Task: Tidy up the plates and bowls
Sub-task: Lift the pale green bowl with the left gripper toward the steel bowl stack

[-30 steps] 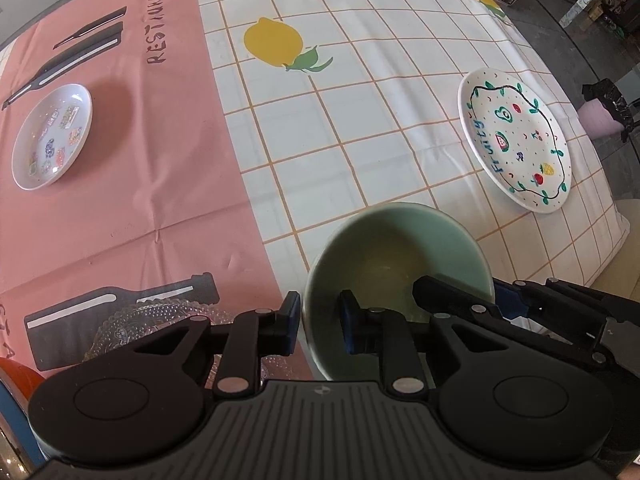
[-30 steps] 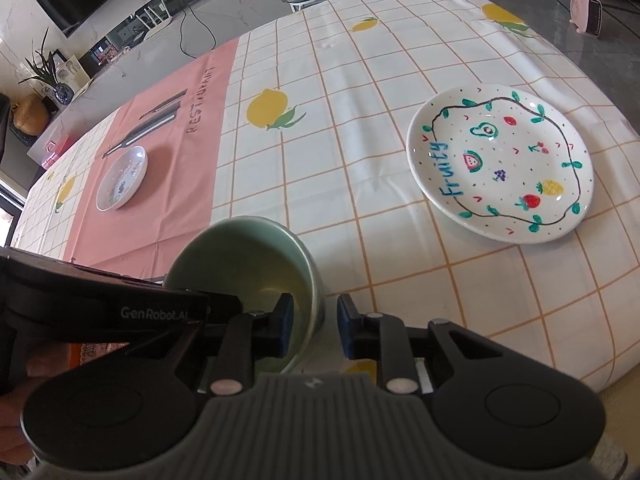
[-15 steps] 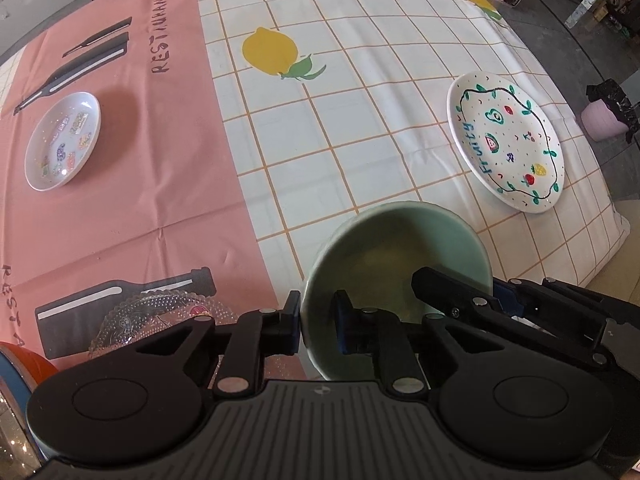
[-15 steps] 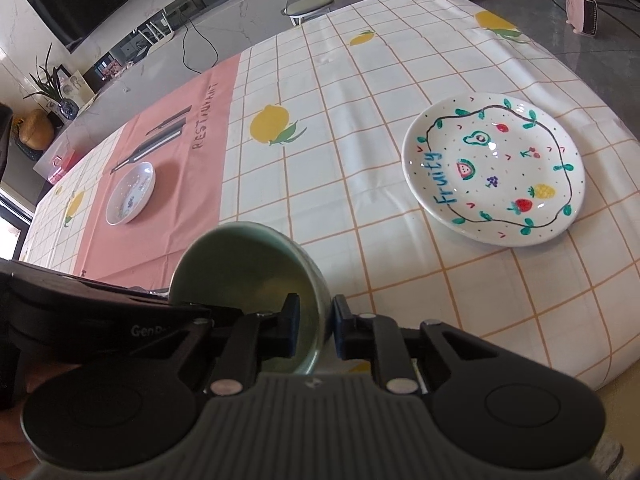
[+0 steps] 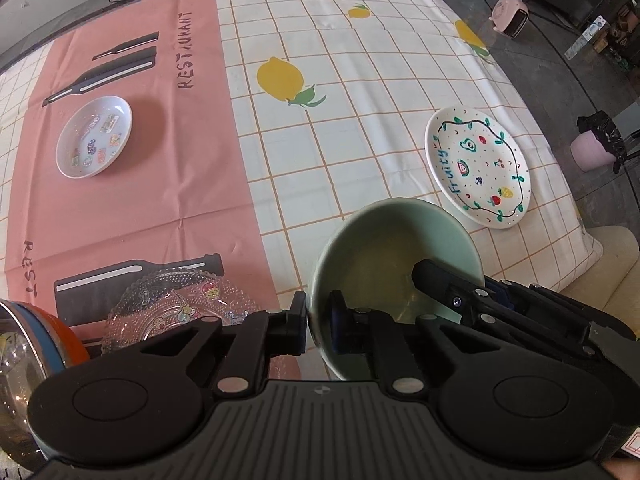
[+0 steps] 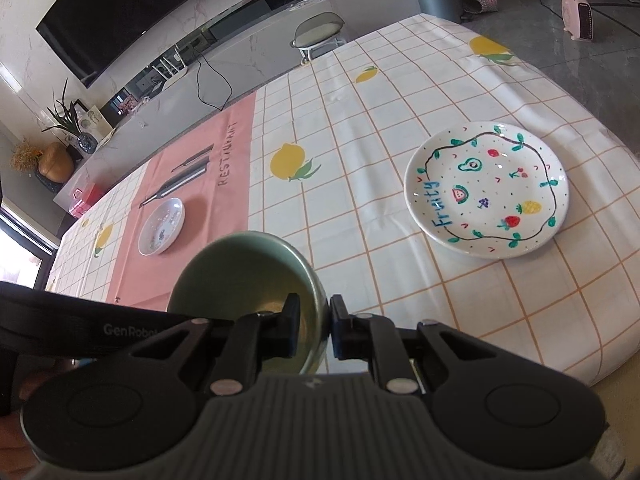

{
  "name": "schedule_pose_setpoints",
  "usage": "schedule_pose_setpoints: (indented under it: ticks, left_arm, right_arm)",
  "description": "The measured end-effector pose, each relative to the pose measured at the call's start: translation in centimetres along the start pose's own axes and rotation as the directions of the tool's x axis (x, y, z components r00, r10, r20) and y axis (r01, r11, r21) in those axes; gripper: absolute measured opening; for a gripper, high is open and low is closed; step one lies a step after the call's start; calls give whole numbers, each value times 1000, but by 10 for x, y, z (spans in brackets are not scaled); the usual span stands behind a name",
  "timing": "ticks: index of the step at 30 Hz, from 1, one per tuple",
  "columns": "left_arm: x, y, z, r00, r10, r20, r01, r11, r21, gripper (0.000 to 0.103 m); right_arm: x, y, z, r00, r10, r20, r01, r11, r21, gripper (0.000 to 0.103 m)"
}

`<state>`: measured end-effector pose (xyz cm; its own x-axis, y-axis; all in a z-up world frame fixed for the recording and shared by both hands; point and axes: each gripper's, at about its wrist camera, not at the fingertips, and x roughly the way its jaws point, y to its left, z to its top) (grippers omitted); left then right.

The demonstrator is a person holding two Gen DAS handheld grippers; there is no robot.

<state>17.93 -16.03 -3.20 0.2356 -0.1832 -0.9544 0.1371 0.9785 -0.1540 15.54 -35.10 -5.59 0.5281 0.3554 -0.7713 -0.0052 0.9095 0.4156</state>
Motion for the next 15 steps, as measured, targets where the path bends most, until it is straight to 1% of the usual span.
schedule_pose_setpoints:
  ticks: [4,6,12,15]
  left_arm:
    - [-20,8,-8,1000,-3,21,3,1000,-10,12]
    - [-31,14,-13,999,7,37,-6,1000,-19,12]
    - [-64,39,-26,996,22,82,-17,998,-58,12]
    - [-78,52,-31,994,33,102,-25,997,-79,12]
  right_arm:
    - [-12,10,1,999,32,26,-31,999,-25,8]
    - [-16,16,1,998,55,35,-53,998,-38,7]
    - [-29,50,-1,992,110,60,-103,989,-107,7]
    - [-33,68,-2,987,142,73,-133,983,-123,7]
